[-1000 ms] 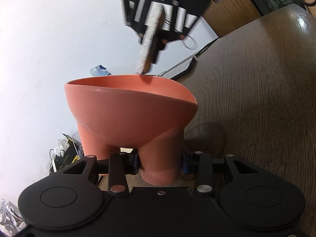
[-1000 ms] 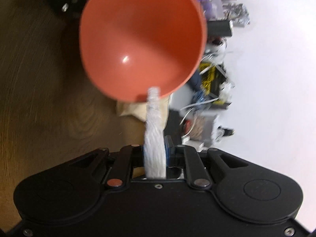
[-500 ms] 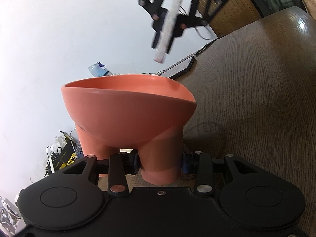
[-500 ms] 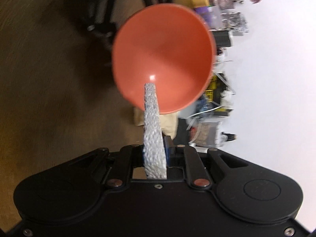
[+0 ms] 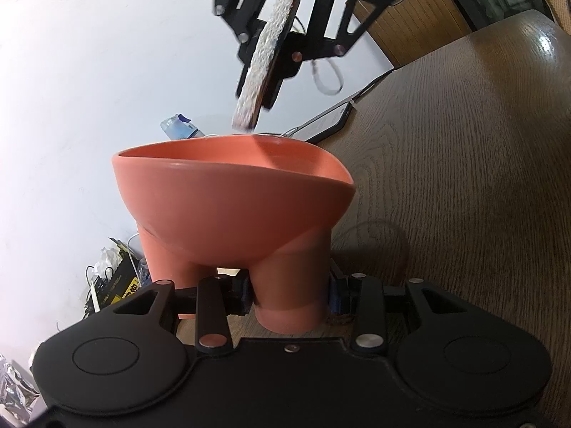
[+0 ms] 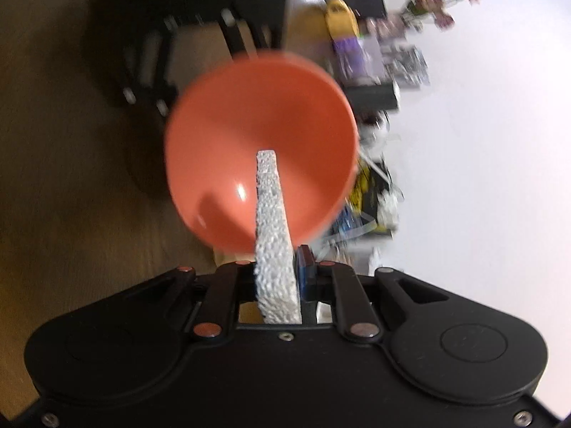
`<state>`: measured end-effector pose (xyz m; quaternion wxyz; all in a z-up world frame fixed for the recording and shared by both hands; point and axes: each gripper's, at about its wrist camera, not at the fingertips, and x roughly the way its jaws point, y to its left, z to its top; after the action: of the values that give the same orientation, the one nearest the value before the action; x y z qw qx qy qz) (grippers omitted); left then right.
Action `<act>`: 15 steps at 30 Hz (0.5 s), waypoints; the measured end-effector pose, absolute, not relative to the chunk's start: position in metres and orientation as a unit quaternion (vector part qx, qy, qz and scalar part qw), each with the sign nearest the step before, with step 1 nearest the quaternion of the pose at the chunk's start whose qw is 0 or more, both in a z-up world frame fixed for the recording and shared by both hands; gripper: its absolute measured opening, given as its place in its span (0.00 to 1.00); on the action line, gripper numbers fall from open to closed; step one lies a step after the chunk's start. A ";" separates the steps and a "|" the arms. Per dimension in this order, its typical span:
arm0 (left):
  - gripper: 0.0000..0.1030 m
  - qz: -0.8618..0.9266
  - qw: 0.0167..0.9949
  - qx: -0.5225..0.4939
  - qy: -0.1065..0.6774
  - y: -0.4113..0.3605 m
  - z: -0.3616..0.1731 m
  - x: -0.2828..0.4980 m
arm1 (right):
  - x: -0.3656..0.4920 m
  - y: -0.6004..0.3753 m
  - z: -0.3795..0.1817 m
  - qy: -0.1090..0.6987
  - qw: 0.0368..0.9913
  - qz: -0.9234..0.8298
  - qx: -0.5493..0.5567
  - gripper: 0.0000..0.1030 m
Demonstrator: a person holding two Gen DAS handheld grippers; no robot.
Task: Clean bowl
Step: 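Drop the white sponge onto the table with the right gripper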
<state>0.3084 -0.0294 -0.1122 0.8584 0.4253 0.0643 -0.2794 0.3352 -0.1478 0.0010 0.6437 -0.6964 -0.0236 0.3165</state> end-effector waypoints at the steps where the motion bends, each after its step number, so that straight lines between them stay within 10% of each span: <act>1: 0.36 -0.280 0.858 0.425 0.065 -0.030 -0.113 0.309 | 0.342 -0.154 0.002 -0.014 0.653 0.304 -0.693 0.14; 3: 0.36 -0.281 0.859 0.424 0.067 -0.031 -0.112 0.309 | 0.353 -0.163 -0.003 0.009 0.658 0.283 -0.698 0.29; 6: 0.36 -0.281 0.859 0.424 0.067 -0.032 -0.113 0.310 | 0.358 -0.175 -0.013 0.016 0.645 0.270 -0.715 0.84; 15: 0.36 -0.281 0.859 0.424 0.066 -0.034 -0.115 0.306 | 0.352 -0.178 -0.009 -0.002 0.640 0.271 -0.719 0.95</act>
<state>0.3061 -0.0344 -0.1149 0.8586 0.4237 0.0665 -0.2807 0.3520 -0.1777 -0.0085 0.6396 -0.7192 -0.0018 0.2714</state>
